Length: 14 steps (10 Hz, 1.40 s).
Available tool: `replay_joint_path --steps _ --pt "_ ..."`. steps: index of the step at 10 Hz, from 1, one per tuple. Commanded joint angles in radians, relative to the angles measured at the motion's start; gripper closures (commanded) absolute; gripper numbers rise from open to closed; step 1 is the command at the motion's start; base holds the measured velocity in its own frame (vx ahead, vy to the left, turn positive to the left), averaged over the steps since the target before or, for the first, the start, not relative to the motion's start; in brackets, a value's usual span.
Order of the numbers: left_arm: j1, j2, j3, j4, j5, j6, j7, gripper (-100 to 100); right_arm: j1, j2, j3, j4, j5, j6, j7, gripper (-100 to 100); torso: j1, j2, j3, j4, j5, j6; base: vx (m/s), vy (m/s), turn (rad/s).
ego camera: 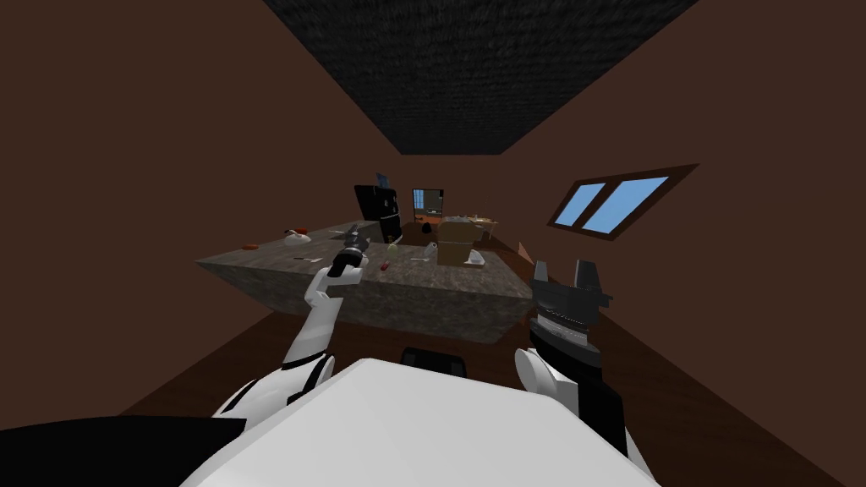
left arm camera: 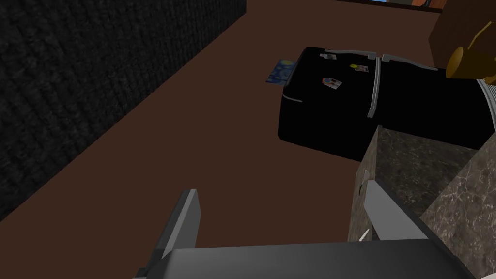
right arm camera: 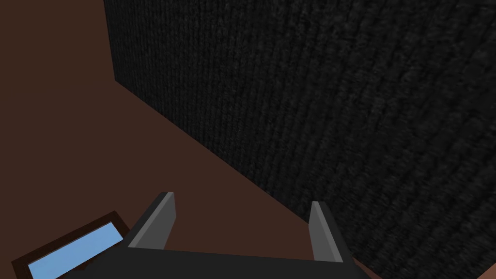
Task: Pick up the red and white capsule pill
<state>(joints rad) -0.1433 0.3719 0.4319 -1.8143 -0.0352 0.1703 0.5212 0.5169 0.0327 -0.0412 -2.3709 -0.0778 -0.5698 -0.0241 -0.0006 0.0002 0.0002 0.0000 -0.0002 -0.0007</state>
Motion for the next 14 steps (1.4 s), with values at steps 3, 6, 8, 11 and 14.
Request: replay_joint_path --steps 3,6,8,11,14 --pt "-0.097 0.021 0.053 0.090 -0.031 0.110 0.090 -100 0.000 0.000 0.000 0.000 0.000 0.000 0.000 0 0.000 0.000 0.000 0.000 0.000 0.000 0.002 -0.022 -0.055" --pt "-0.154 0.030 0.076 0.153 -0.048 0.187 0.137 -100 0.000 0.000 0.000 0.000 0.000 0.000 0.000 0 0.001 0.000 0.000 0.000 0.000 0.000 0.001 -0.014 -0.034" --pt "-0.164 0.030 0.076 0.163 -0.048 0.223 0.137 -100 0.000 0.000 0.000 0.000 0.000 0.000 0.000 0 0.001 -0.001 0.000 0.000 0.000 0.000 0.003 -0.005 -0.019" --pt "-0.256 0.042 0.117 0.257 -0.082 0.321 0.223 -100 0.000 0.000 0.000 0.000 0.000 0.000 0.000 0 0.001 -0.001 0.000 0.000 0.000 0.000 0.010 -0.003 -0.042" --pt "-0.317 0.046 0.134 0.329 -0.100 0.401 0.265 -100 0.000 0.000 0.000 0.000 0.000 0.000 0.000 0 0.001 -0.001 0.000 0.000 0.000 0.000 0.012 0.001 -0.019"
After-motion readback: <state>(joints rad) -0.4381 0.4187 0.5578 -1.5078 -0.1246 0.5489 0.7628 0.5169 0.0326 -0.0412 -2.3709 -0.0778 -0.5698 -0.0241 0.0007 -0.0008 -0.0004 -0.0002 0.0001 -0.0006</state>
